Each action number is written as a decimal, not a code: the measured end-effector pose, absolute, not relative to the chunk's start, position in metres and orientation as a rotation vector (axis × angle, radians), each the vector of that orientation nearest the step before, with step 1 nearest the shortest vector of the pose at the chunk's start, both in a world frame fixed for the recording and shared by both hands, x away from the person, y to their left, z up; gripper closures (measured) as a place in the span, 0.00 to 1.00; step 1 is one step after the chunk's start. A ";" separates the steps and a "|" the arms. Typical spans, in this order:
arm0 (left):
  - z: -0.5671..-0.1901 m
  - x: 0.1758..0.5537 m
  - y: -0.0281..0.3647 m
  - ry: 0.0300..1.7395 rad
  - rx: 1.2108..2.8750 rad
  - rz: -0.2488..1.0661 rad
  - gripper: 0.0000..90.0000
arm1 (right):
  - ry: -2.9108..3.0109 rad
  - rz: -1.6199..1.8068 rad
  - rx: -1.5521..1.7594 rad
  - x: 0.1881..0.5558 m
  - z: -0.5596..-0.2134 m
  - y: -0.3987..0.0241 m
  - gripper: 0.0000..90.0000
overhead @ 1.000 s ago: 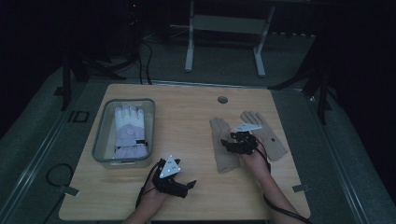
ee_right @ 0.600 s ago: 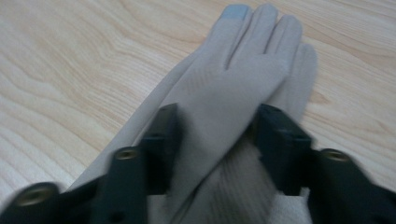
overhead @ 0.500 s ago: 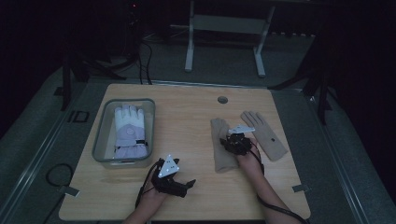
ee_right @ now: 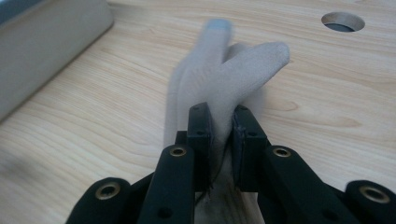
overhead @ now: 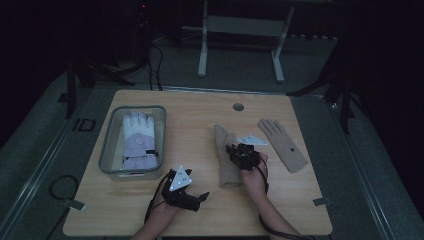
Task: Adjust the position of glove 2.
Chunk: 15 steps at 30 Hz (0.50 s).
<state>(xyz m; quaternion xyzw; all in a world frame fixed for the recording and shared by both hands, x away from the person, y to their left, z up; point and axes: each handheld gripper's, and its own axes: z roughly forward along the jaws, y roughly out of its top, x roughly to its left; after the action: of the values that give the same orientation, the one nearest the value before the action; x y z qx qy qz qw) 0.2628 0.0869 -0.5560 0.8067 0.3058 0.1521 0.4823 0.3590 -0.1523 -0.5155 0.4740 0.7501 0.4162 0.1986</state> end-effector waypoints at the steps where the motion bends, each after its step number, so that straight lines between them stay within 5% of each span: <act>1: -0.556 0.263 0.087 0.745 1.967 0.374 0.02 | 2.073 1.170 1.351 0.356 -0.516 -0.152 0.89; 7: -0.556 0.263 0.088 0.743 1.967 0.376 0.02 | 2.094 1.111 1.435 0.355 -0.535 -0.146 0.87; 11: -0.557 0.263 0.089 0.741 1.970 0.370 0.02 | 2.186 1.065 1.398 0.357 -0.550 -0.141 0.65; 15: -0.558 0.264 0.089 0.746 1.968 0.367 0.02 | 2.230 1.029 1.332 0.357 -0.558 -0.140 0.60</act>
<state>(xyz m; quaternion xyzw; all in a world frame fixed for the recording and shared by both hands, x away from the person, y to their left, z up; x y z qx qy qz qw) 0.2636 0.0891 -0.5578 0.8072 0.3059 0.1504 0.4820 0.3571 -0.1401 -0.5580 0.4696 0.7861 0.3627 0.1728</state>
